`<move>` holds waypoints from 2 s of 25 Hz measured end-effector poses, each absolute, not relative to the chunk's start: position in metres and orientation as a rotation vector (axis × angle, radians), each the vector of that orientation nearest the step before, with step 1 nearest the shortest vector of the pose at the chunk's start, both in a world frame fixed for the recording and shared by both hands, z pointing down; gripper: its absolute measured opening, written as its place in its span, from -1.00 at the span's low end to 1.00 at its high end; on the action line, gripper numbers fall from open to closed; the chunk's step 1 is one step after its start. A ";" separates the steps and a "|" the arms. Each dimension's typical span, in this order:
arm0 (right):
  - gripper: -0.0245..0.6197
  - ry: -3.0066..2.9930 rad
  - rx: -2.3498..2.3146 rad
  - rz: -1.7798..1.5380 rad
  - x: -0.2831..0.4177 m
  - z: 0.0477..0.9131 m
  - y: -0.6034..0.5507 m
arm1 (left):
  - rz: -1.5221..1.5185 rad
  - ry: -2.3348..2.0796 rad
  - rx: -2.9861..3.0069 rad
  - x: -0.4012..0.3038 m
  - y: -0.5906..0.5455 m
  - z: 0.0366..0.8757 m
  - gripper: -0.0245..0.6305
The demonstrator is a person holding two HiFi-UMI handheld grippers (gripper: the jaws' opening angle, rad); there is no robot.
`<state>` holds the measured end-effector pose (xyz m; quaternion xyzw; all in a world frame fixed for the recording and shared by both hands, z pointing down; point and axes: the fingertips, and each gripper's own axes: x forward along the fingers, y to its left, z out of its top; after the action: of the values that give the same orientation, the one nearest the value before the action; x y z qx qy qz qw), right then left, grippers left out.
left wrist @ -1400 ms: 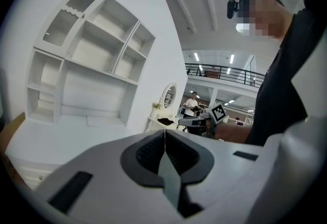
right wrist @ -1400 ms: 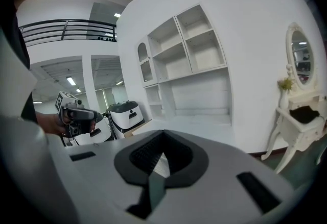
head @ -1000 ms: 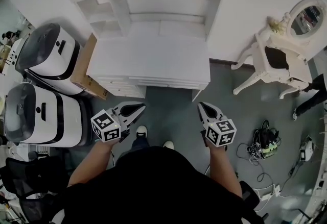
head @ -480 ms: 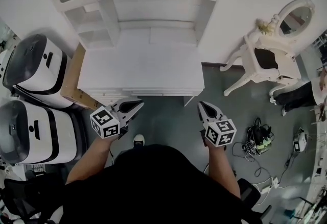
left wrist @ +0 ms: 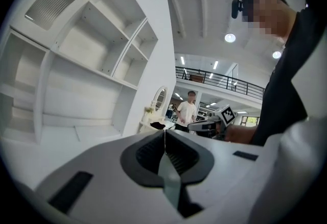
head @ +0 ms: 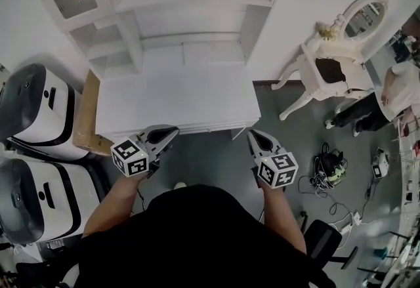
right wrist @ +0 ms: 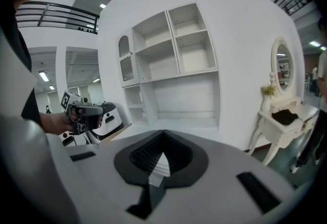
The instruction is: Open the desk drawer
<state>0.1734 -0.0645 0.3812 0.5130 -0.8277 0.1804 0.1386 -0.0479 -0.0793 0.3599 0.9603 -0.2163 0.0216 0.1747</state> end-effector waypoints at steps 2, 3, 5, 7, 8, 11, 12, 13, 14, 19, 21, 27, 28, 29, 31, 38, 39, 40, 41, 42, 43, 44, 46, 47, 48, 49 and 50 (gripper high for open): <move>-0.92 -2.379 1.505 0.527 0.164 0.382 -0.066 | 0.072 -0.581 2.727 -0.056 -0.084 0.362 -0.90; -0.92 -2.372 1.513 0.529 0.159 0.382 -0.066 | 0.077 -0.567 2.729 -0.060 -0.086 0.363 -0.90; -0.92 -2.359 1.529 0.534 0.150 0.383 -0.067 | 0.080 -0.545 2.734 -0.068 -0.090 0.363 -0.90; -0.92 -2.346 1.545 0.539 0.142 0.385 -0.067 | 0.080 -0.526 2.737 -0.076 -0.094 0.364 -0.90; -0.92 -2.339 1.552 0.541 0.138 0.386 -0.066 | 0.080 -0.517 2.738 -0.080 -0.094 0.364 -0.90; -0.92 -2.318 1.567 0.548 0.127 0.389 -0.065 | 0.087 -0.498 2.737 -0.093 -0.096 0.369 -0.90; -0.92 -2.312 1.570 0.550 0.123 0.391 -0.065 | 0.089 -0.495 2.735 -0.098 -0.097 0.371 -0.90; -0.92 -2.306 1.572 0.553 0.121 0.393 -0.065 | 0.090 -0.493 2.734 -0.101 -0.097 0.374 -0.90; -0.92 -2.299 1.575 0.556 0.119 0.396 -0.064 | 0.090 -0.490 2.731 -0.105 -0.097 0.376 -0.90; -0.92 -2.267 1.589 0.584 0.118 0.410 -0.062 | 0.107 -0.472 2.715 -0.112 -0.094 0.387 -0.90; -0.92 -2.256 1.592 0.599 0.120 0.417 -0.062 | 0.114 -0.470 2.711 -0.113 -0.094 0.390 -0.90; -0.92 -2.239 1.598 0.630 0.135 0.435 -0.072 | 0.130 -0.485 2.701 -0.106 -0.102 0.396 -0.90; -0.92 -2.239 1.593 0.640 0.138 0.439 -0.075 | 0.134 -0.491 2.700 -0.104 -0.103 0.397 -0.90; -0.92 -2.239 1.586 0.652 0.141 0.445 -0.078 | 0.138 -0.499 2.699 -0.101 -0.105 0.398 -0.90; -0.92 -2.238 1.571 0.676 0.147 0.457 -0.083 | 0.143 -0.521 2.698 -0.095 -0.107 0.399 -0.89; -0.92 -2.214 1.543 0.751 0.169 0.505 -0.113 | 0.175 -0.602 2.660 -0.084 -0.121 0.410 -0.90; -0.92 -2.208 1.536 0.763 0.173 0.513 -0.117 | 0.180 -0.615 2.656 -0.082 -0.124 0.411 -0.89; -0.92 -2.201 1.527 0.775 0.177 0.520 -0.122 | 0.185 -0.628 2.652 -0.080 -0.127 0.412 -0.89; -0.92 -2.193 1.517 0.787 0.180 0.528 -0.125 | 0.190 -0.640 2.648 -0.078 -0.130 0.413 -0.89; -0.92 -2.184 1.505 0.800 0.182 0.537 -0.129 | 0.196 -0.651 2.645 -0.076 -0.132 0.415 -0.90; -0.92 -2.176 1.491 0.814 0.184 0.545 -0.131 | 0.202 -0.662 2.640 -0.075 -0.133 0.417 -0.90; -0.92 -2.171 1.476 0.827 0.185 0.554 -0.134 | 0.207 -0.672 2.634 -0.074 -0.135 0.420 -0.90; -0.92 -2.161 1.444 0.847 0.185 0.570 -0.138 | 0.212 -0.692 2.619 -0.073 -0.138 0.425 -0.90; -0.92 -2.156 1.426 0.854 0.184 0.578 -0.141 | 0.213 -0.704 2.611 -0.073 -0.140 0.428 -0.90; -0.92 -2.152 1.408 0.860 0.183 0.585 -0.143 | 0.215 -0.715 2.603 -0.073 -0.142 0.430 -0.89; -0.92 -2.148 1.391 0.865 0.181 0.592 -0.145 | 0.216 -0.728 2.596 -0.074 -0.143 0.432 -0.89; -0.92 -2.144 1.373 0.870 0.179 0.599 -0.147 | 0.216 -0.741 2.588 -0.075 -0.144 0.434 -0.89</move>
<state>0.1791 -0.1467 0.5986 0.4974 -0.7768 0.3150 0.2234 -0.0749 -0.1445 0.4339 0.9351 -0.2676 0.0781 0.2186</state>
